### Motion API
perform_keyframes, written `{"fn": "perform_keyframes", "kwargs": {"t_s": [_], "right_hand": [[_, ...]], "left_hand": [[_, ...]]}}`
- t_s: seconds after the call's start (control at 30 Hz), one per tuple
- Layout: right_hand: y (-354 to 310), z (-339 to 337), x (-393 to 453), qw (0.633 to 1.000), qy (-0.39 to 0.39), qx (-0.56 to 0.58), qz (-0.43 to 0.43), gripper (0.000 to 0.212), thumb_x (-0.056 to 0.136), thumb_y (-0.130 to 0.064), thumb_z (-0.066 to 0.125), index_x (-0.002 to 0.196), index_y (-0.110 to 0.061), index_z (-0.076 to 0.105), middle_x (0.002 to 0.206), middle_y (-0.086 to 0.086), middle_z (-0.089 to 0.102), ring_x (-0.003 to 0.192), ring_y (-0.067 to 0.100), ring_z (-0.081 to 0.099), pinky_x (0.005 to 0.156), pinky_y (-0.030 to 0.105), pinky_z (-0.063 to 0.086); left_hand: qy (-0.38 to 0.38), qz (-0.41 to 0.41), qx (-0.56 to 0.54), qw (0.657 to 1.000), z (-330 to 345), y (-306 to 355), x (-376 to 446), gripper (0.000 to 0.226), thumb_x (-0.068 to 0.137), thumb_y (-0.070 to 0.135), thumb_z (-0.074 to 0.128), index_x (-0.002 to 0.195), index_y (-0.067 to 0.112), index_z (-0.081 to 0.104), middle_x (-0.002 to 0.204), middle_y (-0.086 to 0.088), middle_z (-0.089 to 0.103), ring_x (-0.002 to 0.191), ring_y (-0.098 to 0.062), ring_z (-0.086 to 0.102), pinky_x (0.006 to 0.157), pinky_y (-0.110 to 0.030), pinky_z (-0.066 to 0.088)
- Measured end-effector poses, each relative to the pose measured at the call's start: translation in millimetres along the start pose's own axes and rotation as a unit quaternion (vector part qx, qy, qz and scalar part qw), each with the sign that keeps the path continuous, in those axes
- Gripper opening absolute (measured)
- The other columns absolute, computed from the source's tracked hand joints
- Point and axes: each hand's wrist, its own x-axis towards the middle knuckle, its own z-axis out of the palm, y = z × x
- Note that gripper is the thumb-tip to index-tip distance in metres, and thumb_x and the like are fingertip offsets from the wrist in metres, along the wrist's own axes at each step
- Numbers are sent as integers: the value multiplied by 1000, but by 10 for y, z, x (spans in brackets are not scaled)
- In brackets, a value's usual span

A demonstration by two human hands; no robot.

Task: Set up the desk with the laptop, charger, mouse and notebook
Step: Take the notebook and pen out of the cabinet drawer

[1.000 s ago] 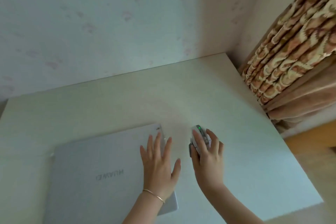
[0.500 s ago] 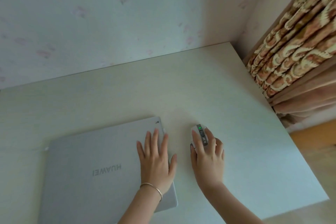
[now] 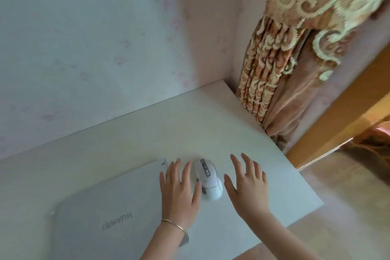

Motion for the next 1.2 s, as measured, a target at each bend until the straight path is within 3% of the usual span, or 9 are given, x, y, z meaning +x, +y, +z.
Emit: {"fn": "perform_keyframes", "kwargs": {"t_s": [0.13,0.3,0.4,0.5,0.7,0.9,1.07,1.2], "right_hand": [[484,-598,-292,994,70,-38,68,52,87,-48,36,128,-21,52,126,7,60,112,30,57,92,44,47],[1235,-1262,-1146,952,168,-76,245,44,78,-44,43,112,-24,61,111,0,66,93,26,63,77,39,51],[1741,-1614,-1882,899,234,-93,357,44,71,-41,48,110,-25,62,111,1,66,95,24,59,80,39,46],[2211,-1928,-2588,845,290,-119,433,46,67,-37,50,108,-22,64,110,4,67,99,21,50,84,38,36],[3217,-2481,-4216,735,320,-164,575,48,71,-38,48,113,-23,65,117,3,64,106,18,48,91,36,32],[4486,-2872,-5536,659,285,-133,683,52,67,-41,45,112,-25,66,116,5,65,102,24,56,92,37,33],[5433,-3393,-6267,633,261,-147,713,48,63,-36,57,109,-24,68,114,6,66,99,25,60,90,40,45],[6221,-3689,-6666,620,260,-152,724,50,61,-34,61,109,-24,67,113,6,66,98,25,60,92,39,40]], "left_hand": [[-11,147,-51,988,-123,651,79,44,88,42,38,120,17,55,127,-10,54,113,-31,51,98,-50,41],[-63,382,-79,918,24,1828,11,36,82,40,44,99,19,67,99,-3,68,84,-24,65,74,-33,51],[-118,476,-90,867,200,2690,-421,37,81,42,43,97,21,70,98,1,70,85,-20,68,68,-33,54],[-145,555,-124,809,409,3502,-995,40,82,44,43,98,18,69,101,-2,70,88,-23,67,72,-35,56],[-192,705,-129,670,817,5155,-2573,42,75,45,49,104,20,67,106,0,66,96,-19,63,81,-32,54],[-236,777,-92,576,1349,6691,-4009,49,61,42,51,103,20,65,106,0,64,93,-21,63,73,-30,55],[-249,784,-120,555,1632,7900,-4901,46,65,40,51,104,18,64,107,-2,63,94,-24,61,73,-32,55],[-253,796,-125,535,1933,8766,-5436,45,63,40,54,102,18,65,105,-2,64,93,-23,62,72,-31,54]]}}
